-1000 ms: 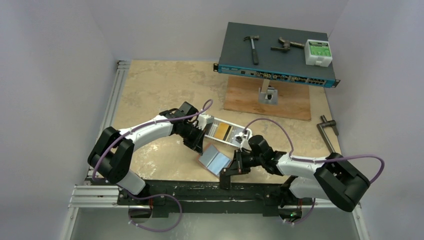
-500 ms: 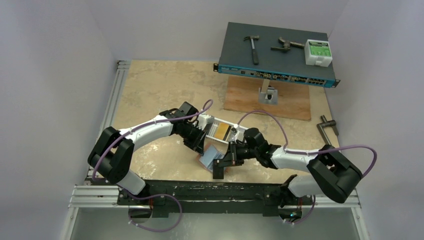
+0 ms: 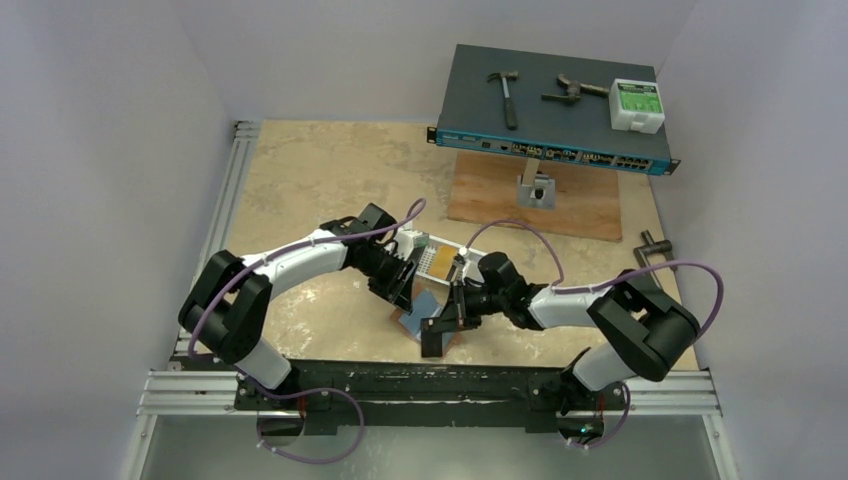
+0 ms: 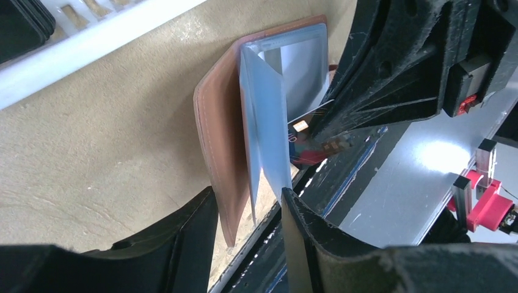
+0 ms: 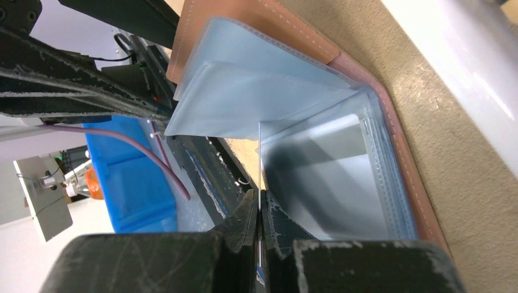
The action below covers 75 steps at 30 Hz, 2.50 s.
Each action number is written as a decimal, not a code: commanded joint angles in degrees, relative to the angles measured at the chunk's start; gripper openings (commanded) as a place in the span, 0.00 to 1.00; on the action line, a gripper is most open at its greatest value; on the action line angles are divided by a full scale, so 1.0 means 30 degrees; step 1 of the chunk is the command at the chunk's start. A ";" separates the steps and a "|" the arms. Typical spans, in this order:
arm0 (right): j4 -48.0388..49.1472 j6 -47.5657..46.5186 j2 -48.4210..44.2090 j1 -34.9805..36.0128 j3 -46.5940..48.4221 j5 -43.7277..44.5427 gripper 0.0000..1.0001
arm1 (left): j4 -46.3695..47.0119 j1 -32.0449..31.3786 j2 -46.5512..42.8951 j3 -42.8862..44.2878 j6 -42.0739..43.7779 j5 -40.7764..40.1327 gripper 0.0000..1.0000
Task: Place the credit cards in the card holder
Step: Pick up the card holder from the center of the board.
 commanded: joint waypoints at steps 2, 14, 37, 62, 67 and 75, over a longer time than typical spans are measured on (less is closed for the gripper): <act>0.1141 -0.0573 0.0521 -0.0112 0.0923 -0.0597 0.00 | -0.0164 0.0144 0.0485 0.0955 -0.0193 0.0958 0.42; 0.1780 -0.0817 0.1961 -0.0244 0.1406 -0.1104 0.00 | 0.0538 0.0970 -0.0234 0.0343 -0.0586 0.1667 0.54; 0.2627 -0.0776 0.1644 -0.0458 0.0325 -0.1332 0.00 | 0.0472 -0.0071 0.3305 0.1879 -0.1170 0.0583 0.24; -0.0431 -0.1871 -0.1122 -0.0980 0.2147 -0.1467 0.00 | -0.0820 0.0686 0.1836 0.1956 0.0107 0.2845 0.00; -0.1124 -0.2024 -0.2123 -0.1198 0.2000 -0.1233 0.00 | -0.0842 0.0698 0.2126 0.2205 -0.0018 0.2761 0.00; -0.3313 -0.2817 -0.3303 -0.1770 0.2813 -0.0557 0.00 | -0.1095 0.0804 0.1737 0.2368 0.0303 0.3242 0.00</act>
